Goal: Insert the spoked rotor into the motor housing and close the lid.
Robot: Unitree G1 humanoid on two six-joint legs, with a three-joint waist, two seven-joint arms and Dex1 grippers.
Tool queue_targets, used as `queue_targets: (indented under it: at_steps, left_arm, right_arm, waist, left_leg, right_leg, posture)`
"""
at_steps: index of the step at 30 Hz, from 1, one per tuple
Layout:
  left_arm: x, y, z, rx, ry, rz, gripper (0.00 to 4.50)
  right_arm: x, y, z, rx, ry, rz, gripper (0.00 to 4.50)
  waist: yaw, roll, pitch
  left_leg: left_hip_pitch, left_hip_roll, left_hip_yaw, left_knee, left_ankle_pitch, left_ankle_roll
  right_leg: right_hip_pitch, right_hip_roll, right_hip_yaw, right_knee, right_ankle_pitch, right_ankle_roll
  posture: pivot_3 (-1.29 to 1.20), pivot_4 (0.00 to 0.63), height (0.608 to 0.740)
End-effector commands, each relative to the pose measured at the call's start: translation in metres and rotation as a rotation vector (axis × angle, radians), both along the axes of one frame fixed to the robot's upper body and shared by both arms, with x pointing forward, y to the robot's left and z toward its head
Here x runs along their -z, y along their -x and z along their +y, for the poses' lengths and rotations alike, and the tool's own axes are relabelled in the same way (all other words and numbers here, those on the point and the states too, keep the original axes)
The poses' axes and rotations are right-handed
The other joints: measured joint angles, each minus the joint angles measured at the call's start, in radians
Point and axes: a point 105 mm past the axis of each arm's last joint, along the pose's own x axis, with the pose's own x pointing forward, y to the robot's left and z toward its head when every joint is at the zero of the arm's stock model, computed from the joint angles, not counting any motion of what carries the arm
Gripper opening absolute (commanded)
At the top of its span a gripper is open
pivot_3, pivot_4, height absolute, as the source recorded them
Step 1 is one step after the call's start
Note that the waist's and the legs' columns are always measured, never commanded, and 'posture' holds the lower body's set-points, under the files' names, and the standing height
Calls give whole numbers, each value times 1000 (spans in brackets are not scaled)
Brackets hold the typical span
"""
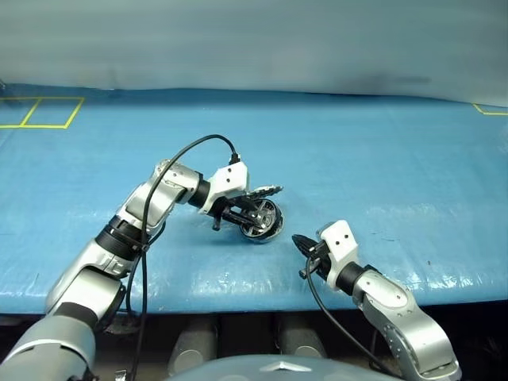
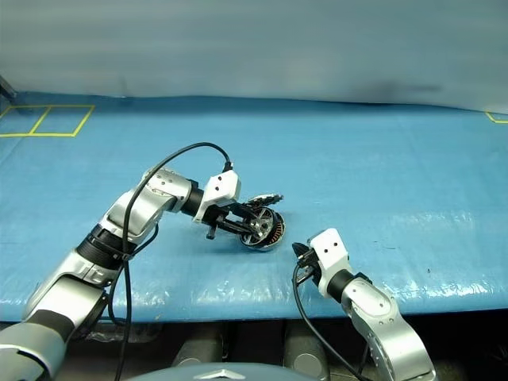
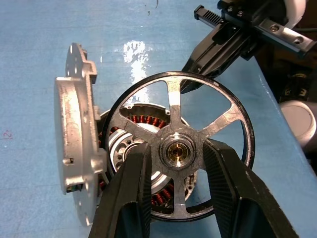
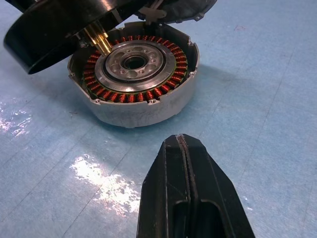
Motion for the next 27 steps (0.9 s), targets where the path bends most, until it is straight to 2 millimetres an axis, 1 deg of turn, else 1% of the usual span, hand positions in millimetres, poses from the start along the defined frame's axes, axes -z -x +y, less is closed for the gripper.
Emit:
queue_targets:
  at_steps: [1, 9, 16, 21, 27]
  left_arm:
    - [-8, -6, -3, 4, -2, -61, 1301]
    - [-2, -16, -4, -32, -16, -77, 1301]
    - [1, -13, -2, -4, -46, -70, 1301]
    - [-3, -9, -3, 41, -54, -77, 1301]
    - [-5, -10, -2, 67, -90, -110, 1301]
  right_arm:
    - [-11, -1, 1, 1, -13, -47, 0]
    - [-11, -3, 3, -4, -17, -47, 0]
    - [-10, -3, 3, -2, -18, -46, 0]
    - [-9, -3, 3, 1, -17, -44, 0]
    - [-9, -3, 3, 4, -19, -45, 0]
  waist:
    - [0, 0, 0]
    - [0, 0, 0]
    - [0, 0, 0]
    - [-1, 0, 0]
    - [0, 0, 0]
  left_leg:
    - [0, 0, 0, 0, 0, 0]
    - [0, 0, 0, 1, 0, 0]
    - [0, 0, 0, 0, 0, 0]
    - [0, 0, 0, 0, 0, 0]
    - [0, 0, 0, 0, 0, 0]
  right_leg:
    - [0, 0, 0, 0, 0, 0]
    - [0, 0, 0, 0, 0, 0]
    - [0, 0, 0, 0, 0, 1]
    - [0, 0, 0, 0, 0, 1]
    - [0, 0, 0, 0, 0, 1]
  posture:
    - [0, 150, 740]
    - [0, 150, 740]
    - [0, 150, 740]
    - [0, 150, 740]
    - [0, 150, 740]
